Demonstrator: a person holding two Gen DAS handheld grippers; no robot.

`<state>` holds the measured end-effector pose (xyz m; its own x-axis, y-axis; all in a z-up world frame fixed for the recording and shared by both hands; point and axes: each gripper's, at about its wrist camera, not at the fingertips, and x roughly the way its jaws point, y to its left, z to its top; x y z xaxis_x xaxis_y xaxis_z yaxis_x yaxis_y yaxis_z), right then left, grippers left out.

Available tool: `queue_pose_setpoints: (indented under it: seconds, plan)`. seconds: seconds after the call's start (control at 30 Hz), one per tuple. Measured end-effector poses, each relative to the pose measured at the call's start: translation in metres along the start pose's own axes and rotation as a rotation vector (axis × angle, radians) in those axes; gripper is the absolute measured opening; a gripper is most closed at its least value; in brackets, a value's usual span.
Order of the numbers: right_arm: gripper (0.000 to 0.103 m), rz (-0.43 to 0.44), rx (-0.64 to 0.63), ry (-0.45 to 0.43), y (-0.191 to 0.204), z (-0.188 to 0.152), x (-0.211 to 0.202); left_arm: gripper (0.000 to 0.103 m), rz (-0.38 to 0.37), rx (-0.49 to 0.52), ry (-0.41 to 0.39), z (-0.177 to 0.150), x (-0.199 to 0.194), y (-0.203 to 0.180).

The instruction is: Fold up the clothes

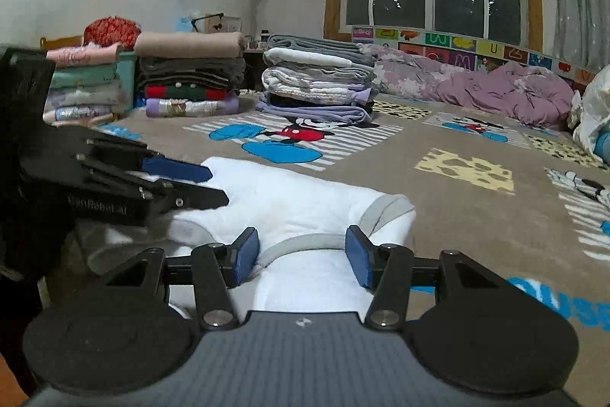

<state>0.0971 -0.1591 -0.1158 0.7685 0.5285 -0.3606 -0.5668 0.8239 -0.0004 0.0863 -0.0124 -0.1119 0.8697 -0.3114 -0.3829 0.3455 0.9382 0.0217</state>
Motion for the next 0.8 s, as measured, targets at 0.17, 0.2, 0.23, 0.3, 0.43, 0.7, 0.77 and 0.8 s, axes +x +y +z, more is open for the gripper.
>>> queue_pose_setpoints:
  seconds: [0.17, 0.2, 0.23, 0.3, 0.43, 0.7, 0.77, 0.8]
  plan:
    - [0.052, -0.014, -0.002, 0.005, 0.007, -0.003, -0.006, 0.040, -0.019, 0.049, -0.015, 0.004, -0.007, -0.002]
    - [0.053, -0.018, -0.014, 0.015, 0.011, -0.002, -0.009, 0.044, -0.044, 0.020, -0.014, 0.009, -0.013, 0.004]
    - [0.053, -0.019, -0.021, 0.024, 0.013, 0.000, -0.013, 0.055, -0.069, -0.011, -0.014, 0.014, -0.019, 0.009]
    - [0.053, -0.012, -0.011, 0.014, 0.016, 0.004, -0.029, 0.066, -0.089, -0.139, -0.040, 0.020, -0.038, 0.027]
    - [0.052, -0.009, 0.161, -0.069, -0.002, 0.008, -0.059, 0.069, -0.102, -0.420, -0.017, 0.018, -0.053, 0.067]
    - [0.071, 0.063, 0.762, -0.056, -0.072, -0.022, -0.050, 0.072, -0.217, -0.845, 0.161, -0.008, -0.031, 0.095]
    - [0.071, 0.096, 0.890, -0.025, -0.083, -0.034, -0.040, 0.072, -0.221, -0.848, 0.184, -0.010, -0.024, 0.091]
    - [0.067, 0.126, 0.949, -0.001, -0.088, -0.041, -0.033, 0.072, -0.223, -0.849, 0.195, -0.010, -0.021, 0.089]
